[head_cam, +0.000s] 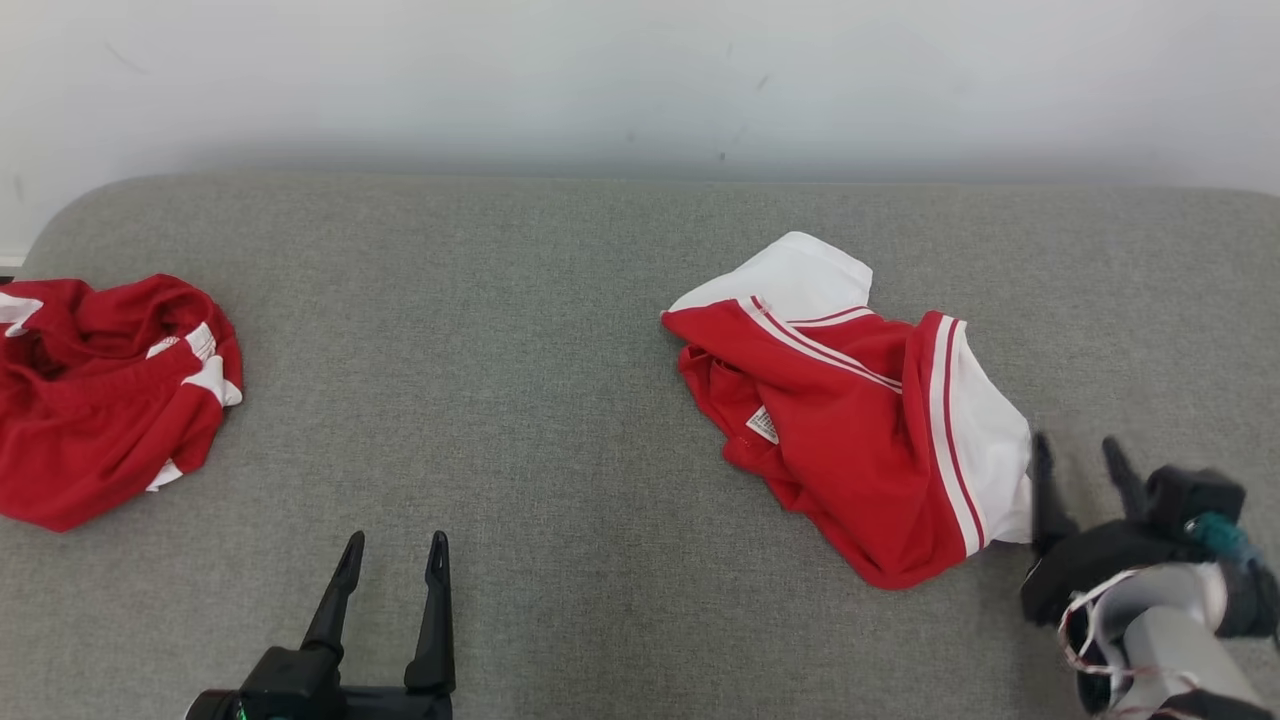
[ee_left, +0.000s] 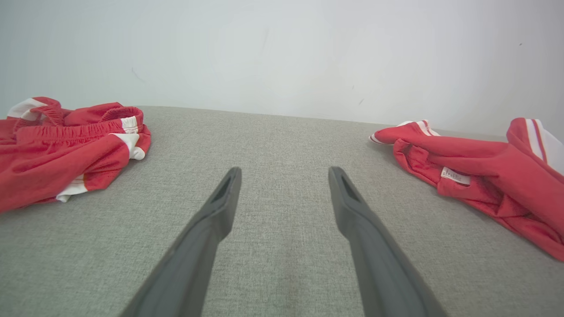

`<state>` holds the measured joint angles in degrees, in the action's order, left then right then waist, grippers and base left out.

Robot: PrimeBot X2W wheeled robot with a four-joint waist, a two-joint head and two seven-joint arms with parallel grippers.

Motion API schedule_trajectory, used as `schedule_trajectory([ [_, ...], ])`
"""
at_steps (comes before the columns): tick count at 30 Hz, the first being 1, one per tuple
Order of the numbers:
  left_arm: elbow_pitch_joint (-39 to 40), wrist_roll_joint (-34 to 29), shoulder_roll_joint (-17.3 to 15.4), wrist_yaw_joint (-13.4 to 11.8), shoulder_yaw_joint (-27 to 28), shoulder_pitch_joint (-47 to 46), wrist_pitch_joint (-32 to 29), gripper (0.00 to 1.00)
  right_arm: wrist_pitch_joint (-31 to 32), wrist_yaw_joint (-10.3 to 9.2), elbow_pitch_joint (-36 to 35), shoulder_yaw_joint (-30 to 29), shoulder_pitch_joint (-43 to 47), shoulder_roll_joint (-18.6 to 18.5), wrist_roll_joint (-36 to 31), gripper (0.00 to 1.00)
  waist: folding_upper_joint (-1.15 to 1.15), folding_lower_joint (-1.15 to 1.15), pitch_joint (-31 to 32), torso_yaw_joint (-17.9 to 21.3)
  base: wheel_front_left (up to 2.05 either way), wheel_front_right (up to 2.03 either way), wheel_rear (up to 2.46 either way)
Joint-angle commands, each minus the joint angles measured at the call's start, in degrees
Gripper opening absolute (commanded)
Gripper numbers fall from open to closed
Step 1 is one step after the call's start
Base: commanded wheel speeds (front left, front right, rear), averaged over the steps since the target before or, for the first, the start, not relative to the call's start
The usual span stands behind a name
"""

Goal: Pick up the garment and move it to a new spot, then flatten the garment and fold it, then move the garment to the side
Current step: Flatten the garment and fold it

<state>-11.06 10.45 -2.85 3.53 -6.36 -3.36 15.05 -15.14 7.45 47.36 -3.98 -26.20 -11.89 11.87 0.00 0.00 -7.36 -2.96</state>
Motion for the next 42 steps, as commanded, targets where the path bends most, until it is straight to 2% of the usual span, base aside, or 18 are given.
schedule_trajectory([
  [1,0.1,-0.2,-0.1,0.1,0.2,1.0,0.2,1.00,0.0,0.08,0.6,0.5,0.7,0.5,0.5,1.00,0.00,0.00,0.0,0.0,0.00,0.00,0.00],
  [10,-0.4,-1.1,-0.1,0.7,0.5,1.3,0.2,1.00,0.5,0.08,12.3,3.5,-1.0,2.0,-2.2,1.00,0.00,0.00,0.8,-0.8,0.00,0.00,0.00],
  [11,-0.5,-1.1,-0.1,0.8,0.5,1.4,0.2,1.00,0.5,0.08,13.7,3.7,-1.0,2.5,-2.1,0.50,0.00,0.00,1.0,-1.0,0.00,0.00,0.00],
  [12,-0.5,-1.2,-0.1,0.8,0.5,1.6,0.2,1.00,0.4,0.08,14.8,3.7,-1.1,2.7,-2.0,0.30,0.00,0.00,1.2,-1.1,0.00,0.00,0.00],
  [13,-0.5,-1.2,-0.1,0.9,0.7,1.8,0.2,1.00,0.4,0.08,15.4,4.0,-1.4,2.9,-2.0,0.00,0.00,0.00,1.4,-1.1,0.00,0.00,0.00],
  [16,-0.4,-1.3,-0.1,0.7,1.2,2.8,0.2,1.00,0.1,0.08,14.5,3.5,-2.0,3.3,-0.3,0.00,0.00,0.00,2.1,-0.6,0.00,0.00,0.00],
  [20,-0.6,-1.1,-0.1,0.8,1.4,3.7,0.2,1.00,0.0,0.08,7.6,1.7,1.4,3.2,3.2,0.00,0.00,0.00,3.2,0.2,0.00,0.00,0.00],
  [24,-0.7,-0.7,-0.1,0.8,1.2,4.7,0.2,1.00,0.0,0.08,-2.0,-0.3,8.5,4.4,8.7,0.00,0.00,0.00,4.3,1.1,0.00,0.00,0.00],
  [31,-0.5,-0.5,-0.1,1.0,1.0,4.3,0.2,1.00,1.1,0.08,-14.6,1.6,21.9,6.1,16.4,0.00,0.00,0.00,4.5,2.8,0.00,0.00,0.00],
  [35,-0.3,-0.6,-0.1,1.1,0.9,3.4,0.2,1.00,3.8,0.08,-21.9,2.0,28.9,7.1,18.4,0.00,0.00,0.00,3.7,3.5,0.00,0.00,0.00],
  [38,-0.3,-0.4,-0.1,1.2,0.8,3.0,0.2,1.00,5.8,0.08,-24.5,1.1,31.7,7.7,17.7,0.01,0.00,0.00,3.1,3.9,0.00,0.00,0.00],
  [40,-0.6,-0.5,-0.1,1.3,0.8,2.8,0.2,1.00,4.4,0.08,-27.4,-0.1,32.2,7.5,12.7,1.00,0.00,0.00,2.9,4.1,0.00,0.00,0.00],
  [42,-0.7,-0.6,-0.1,1.3,0.8,2.6,0.2,1.00,3.5,0.08,-29.3,-1.2,32.3,7.7,10.2,1.00,0.00,0.00,2.9,4.1,0.00,0.00,0.00],
])
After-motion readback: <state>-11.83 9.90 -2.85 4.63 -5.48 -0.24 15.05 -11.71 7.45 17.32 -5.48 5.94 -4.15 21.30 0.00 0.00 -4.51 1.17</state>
